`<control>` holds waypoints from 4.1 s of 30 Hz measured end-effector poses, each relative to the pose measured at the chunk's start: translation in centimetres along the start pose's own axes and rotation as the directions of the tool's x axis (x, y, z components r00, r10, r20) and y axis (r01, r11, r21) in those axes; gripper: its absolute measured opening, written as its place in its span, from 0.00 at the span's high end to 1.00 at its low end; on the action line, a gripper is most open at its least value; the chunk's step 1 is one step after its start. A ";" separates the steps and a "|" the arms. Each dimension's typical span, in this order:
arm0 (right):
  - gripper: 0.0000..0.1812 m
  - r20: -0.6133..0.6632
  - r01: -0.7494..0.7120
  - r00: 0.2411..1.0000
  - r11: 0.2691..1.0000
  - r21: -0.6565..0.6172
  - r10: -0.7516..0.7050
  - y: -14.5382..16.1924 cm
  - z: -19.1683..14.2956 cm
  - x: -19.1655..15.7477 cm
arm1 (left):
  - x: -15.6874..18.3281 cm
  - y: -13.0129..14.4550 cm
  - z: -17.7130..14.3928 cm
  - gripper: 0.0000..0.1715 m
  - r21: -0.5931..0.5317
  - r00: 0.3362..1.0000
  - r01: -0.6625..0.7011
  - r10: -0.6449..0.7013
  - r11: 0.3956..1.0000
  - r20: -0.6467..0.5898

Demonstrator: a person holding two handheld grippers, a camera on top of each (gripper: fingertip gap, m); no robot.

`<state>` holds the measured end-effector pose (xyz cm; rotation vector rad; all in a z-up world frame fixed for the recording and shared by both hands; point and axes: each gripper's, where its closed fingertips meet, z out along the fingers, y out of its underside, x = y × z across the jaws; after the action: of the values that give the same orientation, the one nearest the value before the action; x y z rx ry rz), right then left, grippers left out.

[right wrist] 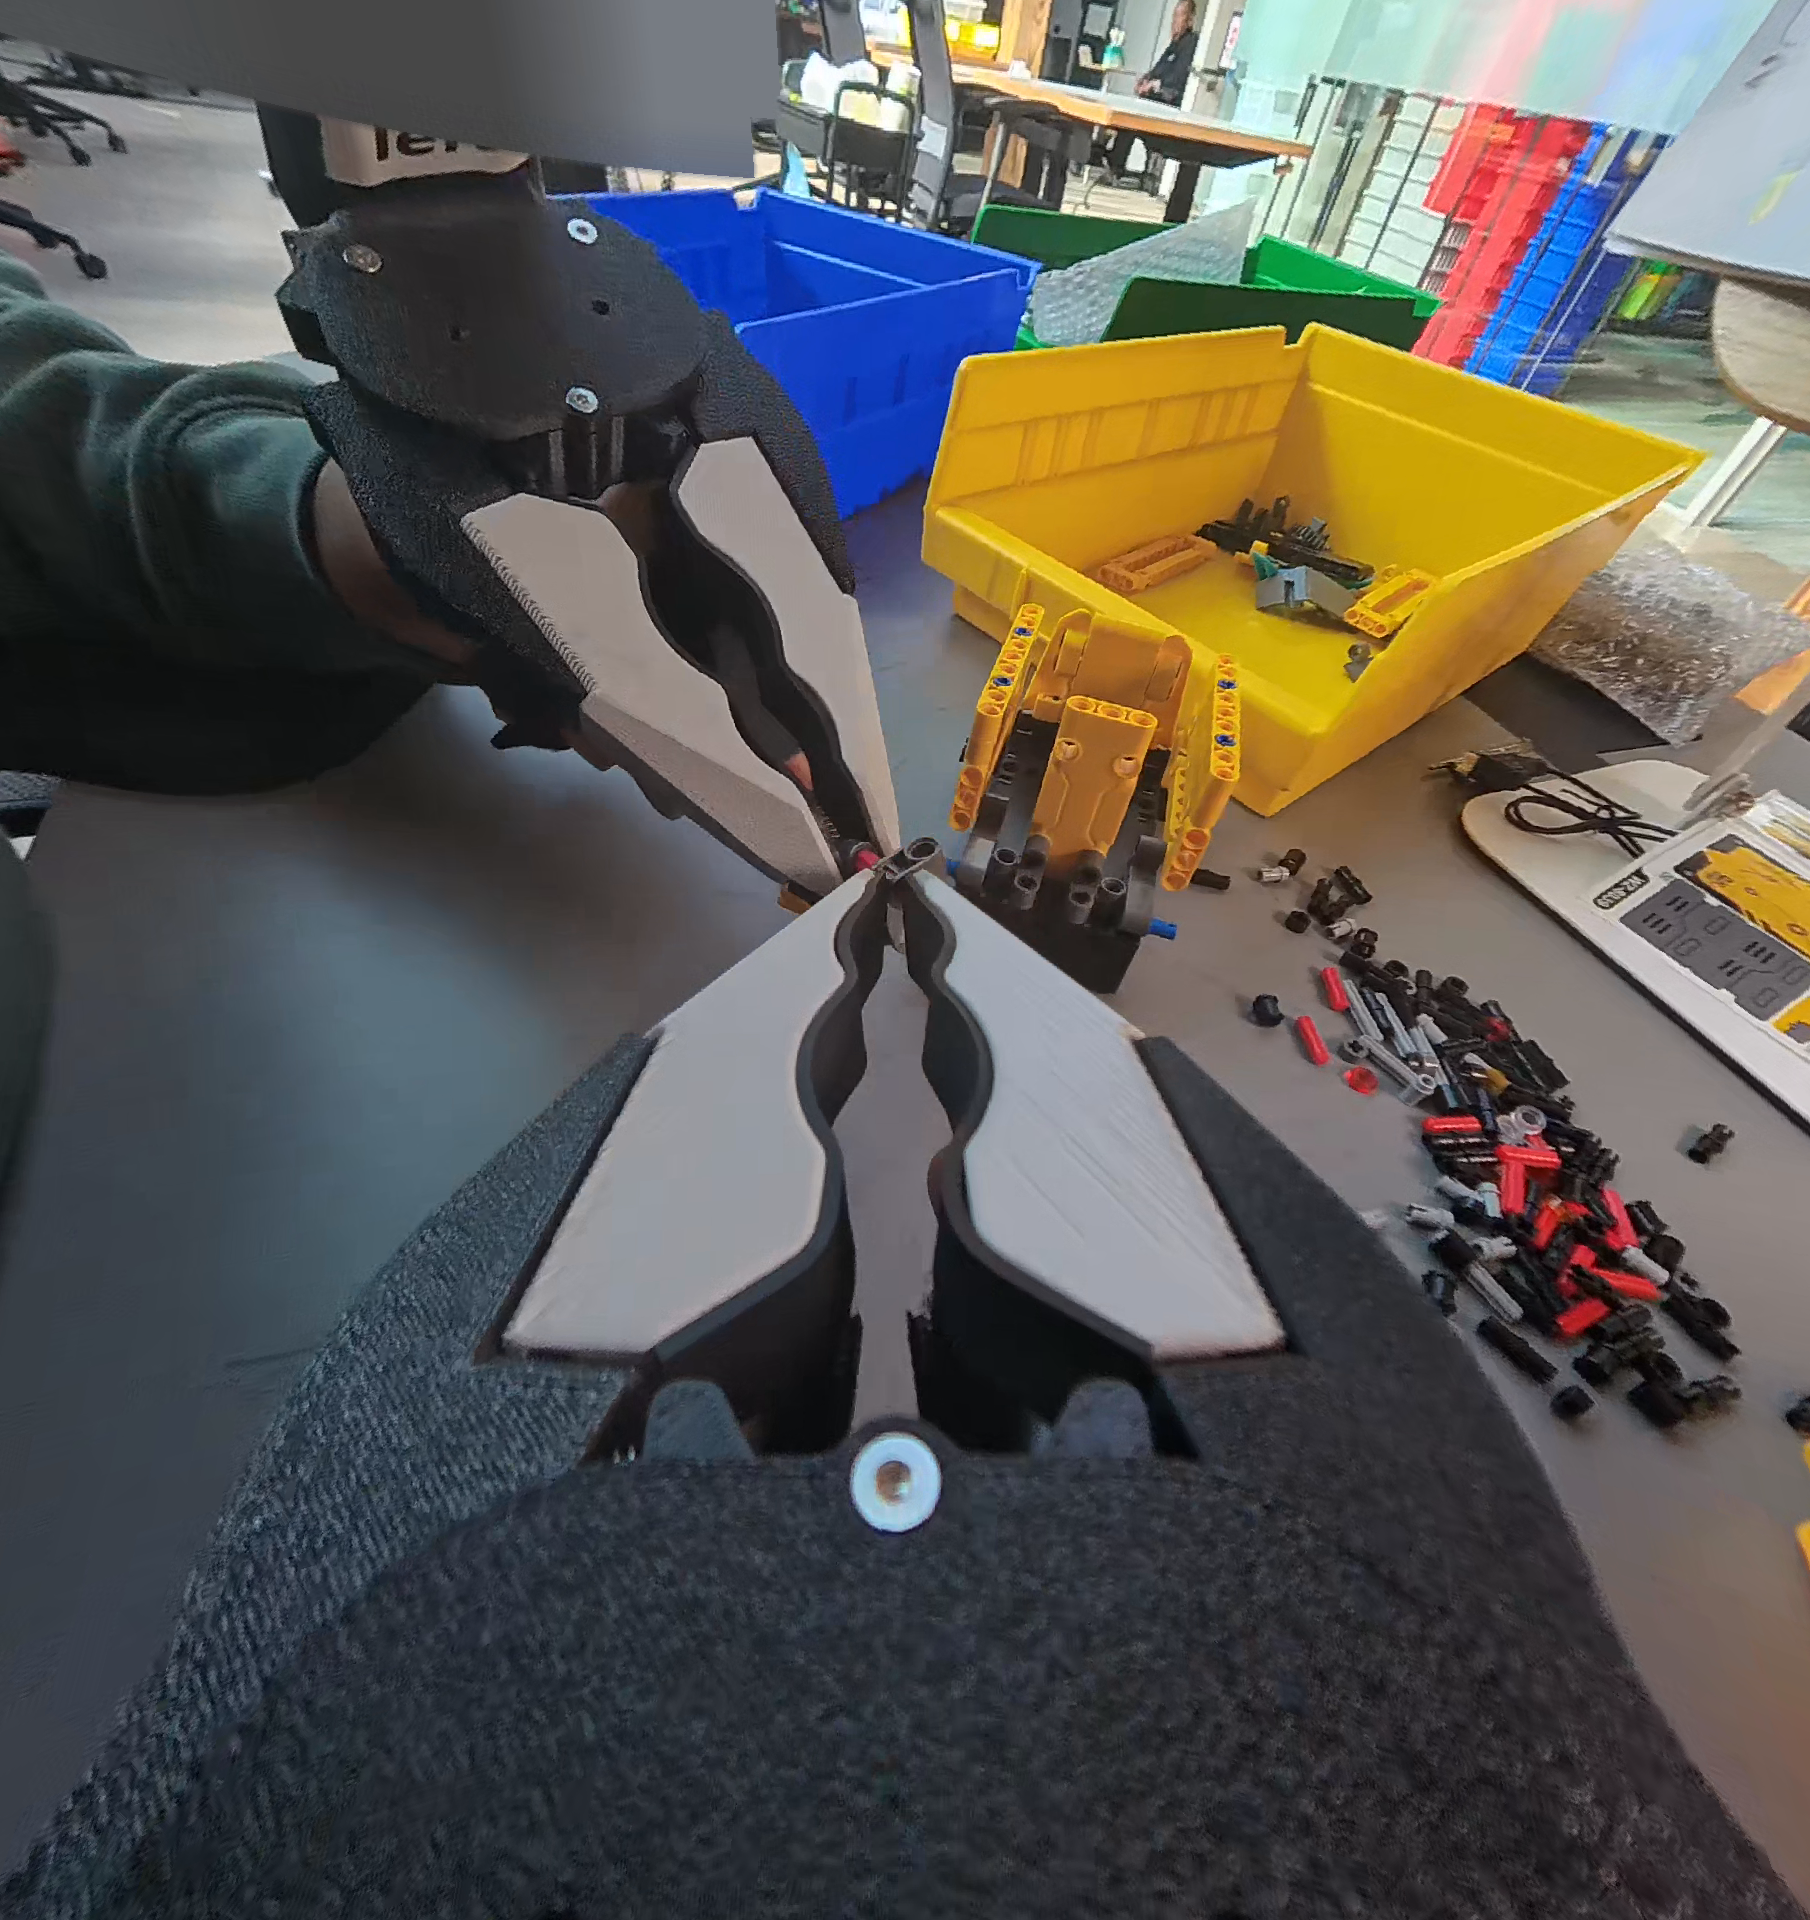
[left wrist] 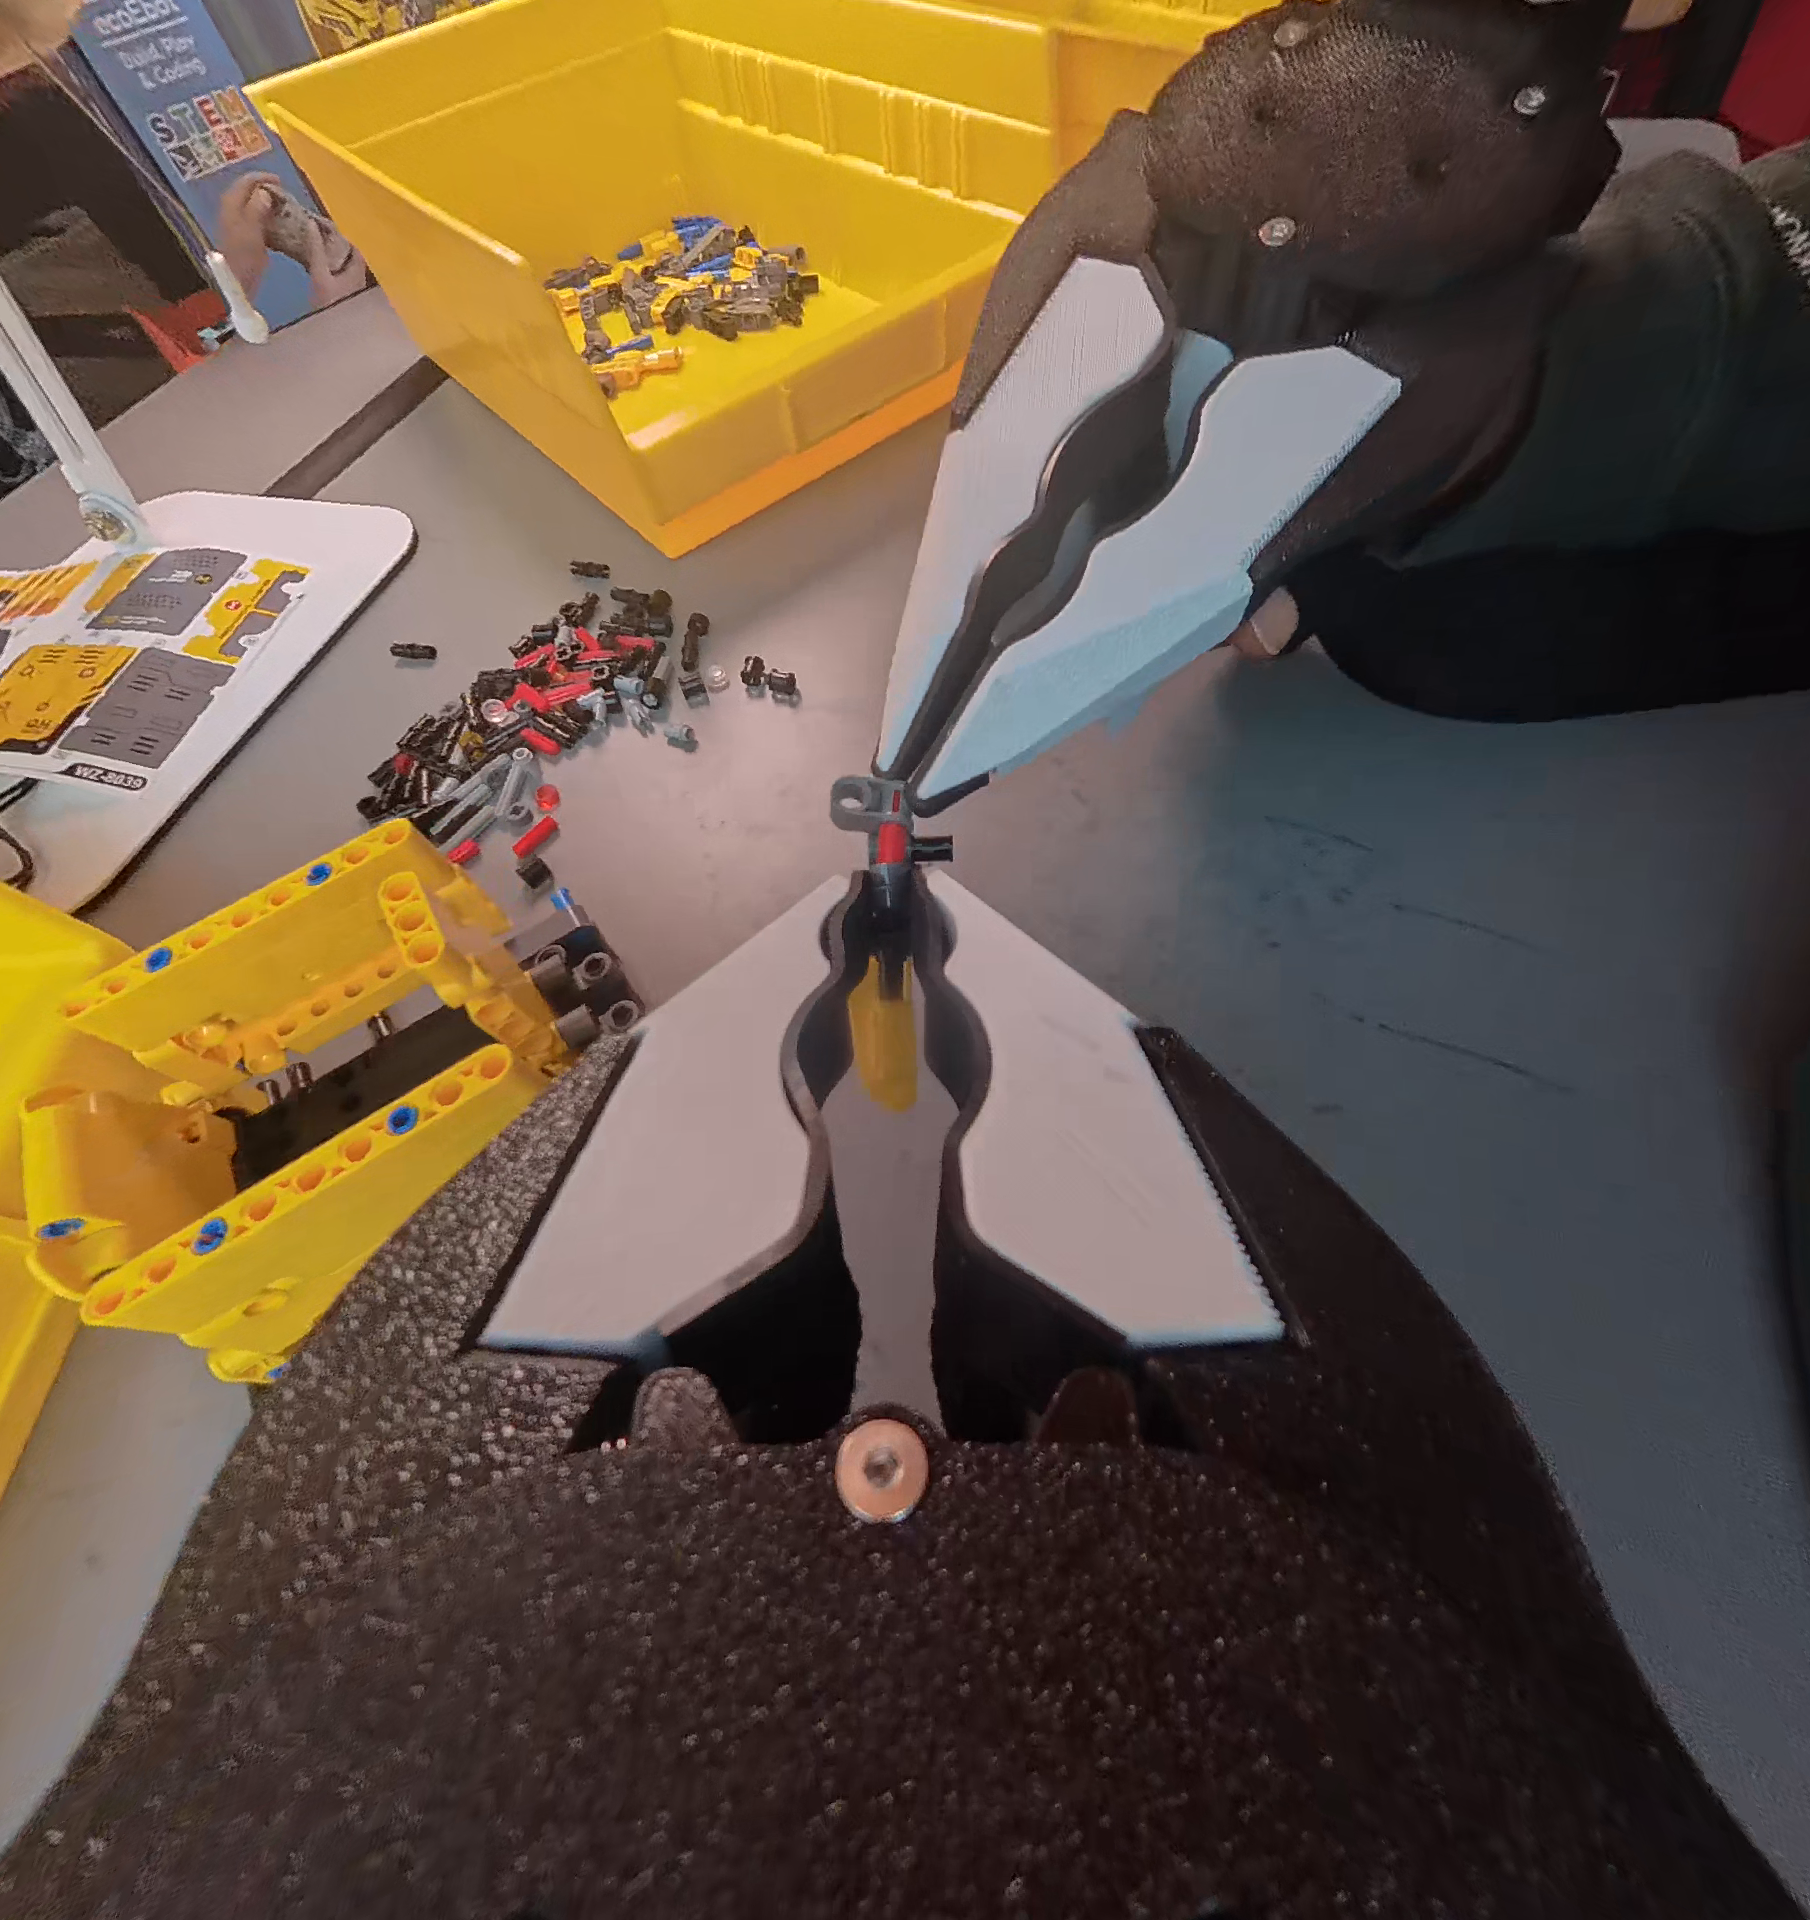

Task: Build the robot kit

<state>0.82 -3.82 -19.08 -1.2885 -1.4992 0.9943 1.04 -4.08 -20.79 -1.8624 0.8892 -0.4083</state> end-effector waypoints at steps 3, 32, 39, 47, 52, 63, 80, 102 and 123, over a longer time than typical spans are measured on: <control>0.99 0.007 0.058 0.998 0.998 -0.037 -0.057 0.5 -0.1 -0.3 | 0.3 0.4 0.2 0.97 -0.024 1.000 -0.009 0.009 1.000 -0.020; 0.97 -0.043 -0.146 0.989 0.988 -0.040 0.145 0.8 -2.2 3.4 | 2.3 5.2 1.9 0.96 -0.258 0.990 -0.004 -0.032 0.966 -0.135; 0.96 -0.072 -0.025 0.997 0.986 -0.162 0.014 1.8 -3.7 4.0 | 2.2 5.5 1.9 0.92 -0.264 0.990 -0.007 -0.029 0.965 -0.135; 0.93 0.019 0.019 1.000 0.825 -0.564 -0.010 7.9 -13.4 0.3 | 2.2 4.2 1.3 0.87 -0.198 0.984 0.034 -0.067 0.980 -0.164; 0.93 0.040 -0.019 0.998 0.782 -0.623 0.056 10.9 -14.4 -1.8 | 2.6 4.6 1.6 0.86 -0.212 0.985 0.002 -0.039 0.977 -0.170; 0.98 0.199 0.087 0.979 0.803 -0.589 0.041 9.8 -7.8 -2.5 | 2.0 4.3 0.2 0.85 -0.211 0.981 -0.017 -0.024 0.977 -0.193; 0.89 0.219 0.107 0.976 0.875 -0.473 0.000 6.2 -1.2 -2.1 | 1.9 7.0 0.3 0.96 -0.335 0.982 -0.081 0.017 0.939 -0.188; 0.97 0.123 -0.062 0.992 0.971 0.231 0.034 -4.3 -2.7 -0.8 | 0.2 -4.0 -3.4 0.84 0.237 0.847 0.442 -0.316 0.865 -0.427; 0.94 0.222 -0.025 0.975 1.000 0.009 0.022 0.0 -1.3 -2.4 | 2.1 -2.4 -1.6 0.92 0.171 0.907 0.266 -0.187 0.949 -0.376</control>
<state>2.22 -6.14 -19.03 -1.2202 -1.6462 1.1927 2.44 -6.08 -18.21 -1.7172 0.8233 -0.9776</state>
